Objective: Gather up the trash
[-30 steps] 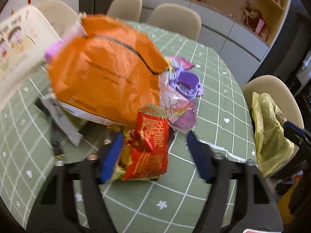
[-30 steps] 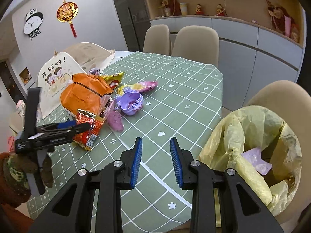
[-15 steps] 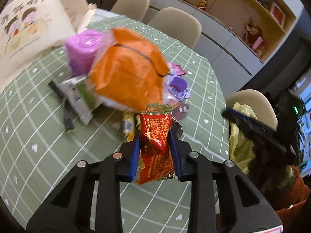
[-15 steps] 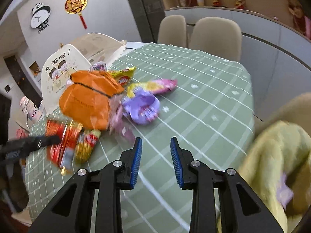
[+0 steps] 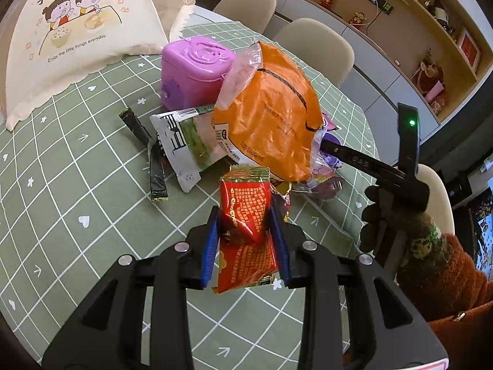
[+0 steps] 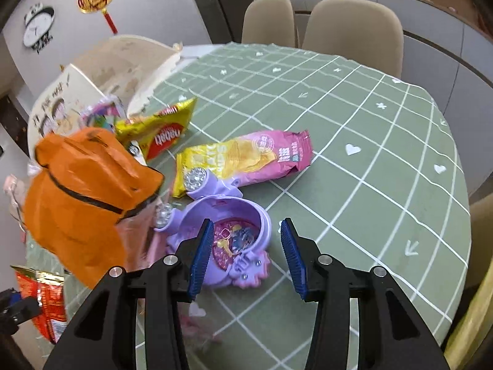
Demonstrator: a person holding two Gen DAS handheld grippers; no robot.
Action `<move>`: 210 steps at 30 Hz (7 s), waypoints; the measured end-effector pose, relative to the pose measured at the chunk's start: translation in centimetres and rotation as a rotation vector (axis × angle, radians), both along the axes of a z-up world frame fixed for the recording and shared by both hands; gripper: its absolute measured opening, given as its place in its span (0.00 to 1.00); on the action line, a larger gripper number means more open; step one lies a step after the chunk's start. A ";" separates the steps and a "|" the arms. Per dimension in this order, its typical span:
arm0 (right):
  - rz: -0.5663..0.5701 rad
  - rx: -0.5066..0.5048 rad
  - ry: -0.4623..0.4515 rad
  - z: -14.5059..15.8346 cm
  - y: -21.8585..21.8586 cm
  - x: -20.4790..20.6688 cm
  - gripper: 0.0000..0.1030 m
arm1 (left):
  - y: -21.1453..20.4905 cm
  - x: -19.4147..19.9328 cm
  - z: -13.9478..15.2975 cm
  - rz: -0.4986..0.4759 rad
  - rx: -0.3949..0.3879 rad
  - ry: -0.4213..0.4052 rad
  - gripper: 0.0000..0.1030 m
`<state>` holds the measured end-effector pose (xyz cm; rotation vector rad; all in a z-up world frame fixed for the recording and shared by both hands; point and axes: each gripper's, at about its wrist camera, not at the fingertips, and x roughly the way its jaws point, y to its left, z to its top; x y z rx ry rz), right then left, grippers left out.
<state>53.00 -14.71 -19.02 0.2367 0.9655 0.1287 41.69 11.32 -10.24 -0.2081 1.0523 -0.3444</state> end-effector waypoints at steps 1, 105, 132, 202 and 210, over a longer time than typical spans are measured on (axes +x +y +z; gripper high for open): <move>0.002 -0.008 0.009 -0.2 0.2 0.3 0.42 | 0.0 0.1 -0.1 -0.001 -0.001 0.002 0.29; 0.239 -0.107 -0.178 8.9 5.3 -15.8 0.39 | 1.3 -4.2 4.2 -0.016 -0.037 -0.111 0.30; -0.263 -0.246 -0.242 13.0 -21.4 -26.8 0.39 | -31.1 -6.0 5.7 -0.593 -0.120 -0.148 0.30; 0.174 0.007 -0.151 9.2 -1.2 -15.4 0.52 | 1.3 -2.3 1.0 0.015 -0.026 -0.151 0.91; 0.170 -0.034 -0.082 8.0 -0.7 -15.2 0.52 | -4.1 5.4 0.7 -0.109 0.050 -0.202 0.82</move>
